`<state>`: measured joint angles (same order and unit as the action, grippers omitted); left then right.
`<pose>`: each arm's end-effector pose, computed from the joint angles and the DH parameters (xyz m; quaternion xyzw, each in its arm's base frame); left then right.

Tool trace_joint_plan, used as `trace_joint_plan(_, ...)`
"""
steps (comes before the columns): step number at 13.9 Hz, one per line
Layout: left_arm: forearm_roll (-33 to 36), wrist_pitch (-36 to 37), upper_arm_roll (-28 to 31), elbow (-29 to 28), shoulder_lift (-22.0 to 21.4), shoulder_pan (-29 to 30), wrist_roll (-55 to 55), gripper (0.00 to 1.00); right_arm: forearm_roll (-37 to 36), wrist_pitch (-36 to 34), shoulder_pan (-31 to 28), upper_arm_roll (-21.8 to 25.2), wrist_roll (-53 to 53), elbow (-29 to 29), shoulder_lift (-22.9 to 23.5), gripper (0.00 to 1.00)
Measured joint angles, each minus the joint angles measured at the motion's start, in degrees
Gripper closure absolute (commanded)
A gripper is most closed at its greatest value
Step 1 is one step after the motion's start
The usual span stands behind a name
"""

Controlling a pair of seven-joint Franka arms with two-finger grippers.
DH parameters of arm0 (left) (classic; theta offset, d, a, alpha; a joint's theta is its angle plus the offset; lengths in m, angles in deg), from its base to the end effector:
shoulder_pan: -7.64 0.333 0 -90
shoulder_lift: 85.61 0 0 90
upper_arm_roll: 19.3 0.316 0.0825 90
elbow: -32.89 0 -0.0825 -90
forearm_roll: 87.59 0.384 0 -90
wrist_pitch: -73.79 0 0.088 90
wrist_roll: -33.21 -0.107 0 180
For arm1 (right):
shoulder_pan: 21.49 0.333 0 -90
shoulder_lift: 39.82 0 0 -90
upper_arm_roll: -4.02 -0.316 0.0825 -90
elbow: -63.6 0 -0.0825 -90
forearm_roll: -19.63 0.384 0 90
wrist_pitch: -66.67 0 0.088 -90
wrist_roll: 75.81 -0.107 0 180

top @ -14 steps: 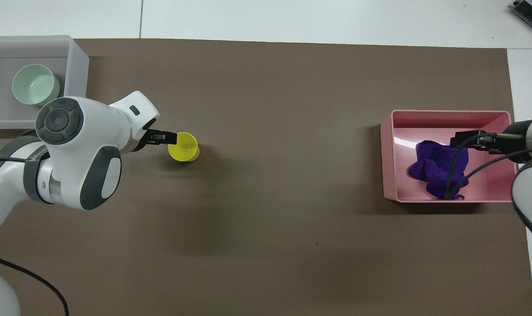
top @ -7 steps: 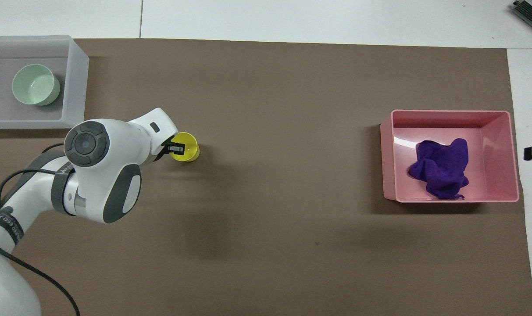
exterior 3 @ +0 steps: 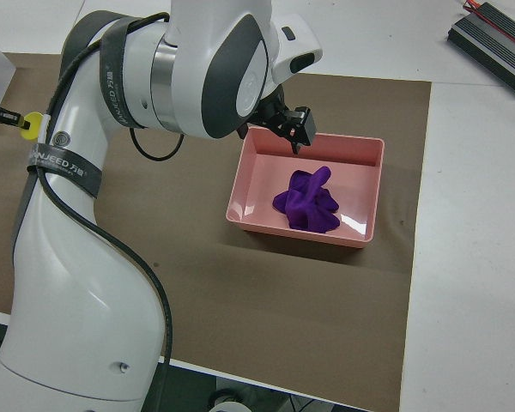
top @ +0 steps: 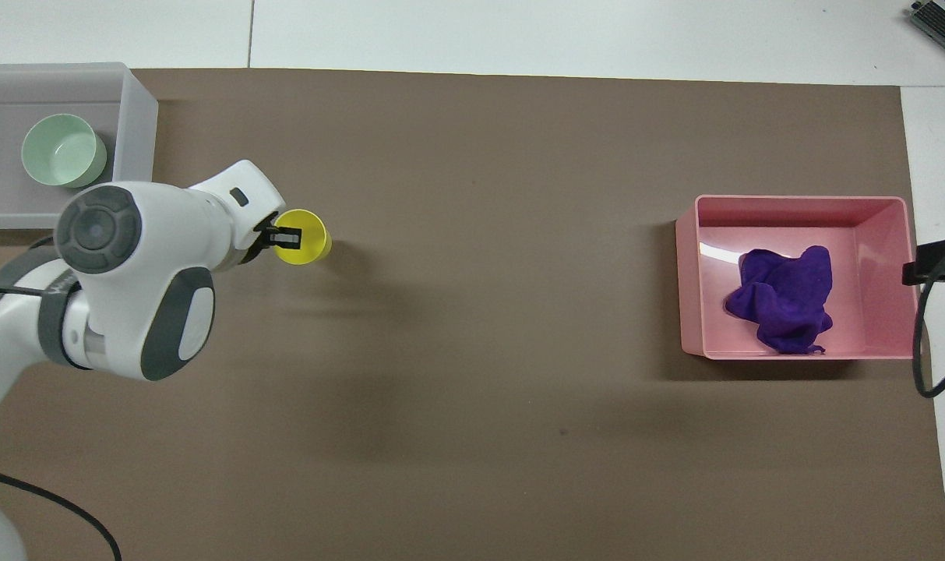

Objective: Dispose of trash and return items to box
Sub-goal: 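Carry the yellow cup with the left gripper into the green bowl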

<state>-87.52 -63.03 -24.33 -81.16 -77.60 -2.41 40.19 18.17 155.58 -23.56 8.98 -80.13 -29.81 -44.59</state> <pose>0.5868 -0.1565 0.4198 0.9892 -0.0692 0.1253 0.0301 0.5219 -0.0692 0.6396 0.9950 -0.0990 0.0020 0.0092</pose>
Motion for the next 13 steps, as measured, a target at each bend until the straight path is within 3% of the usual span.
trace_joint_plan(7, 0.0, 9.7, 0.3, 17.2, 5.5, 14.0, -10.5, 1.00, 0.0, 0.0, 0.2, -4.2, -2.2, 0.2, 0.0, 0.00)
trace_joint_plan(13, -0.1, 20.1, -0.5, 36.0, 16.4, 24.7, -20.7, 1.00, 0.0, 0.0, -0.6, -3.6, -2.2, 0.6, 0.0, 0.00)
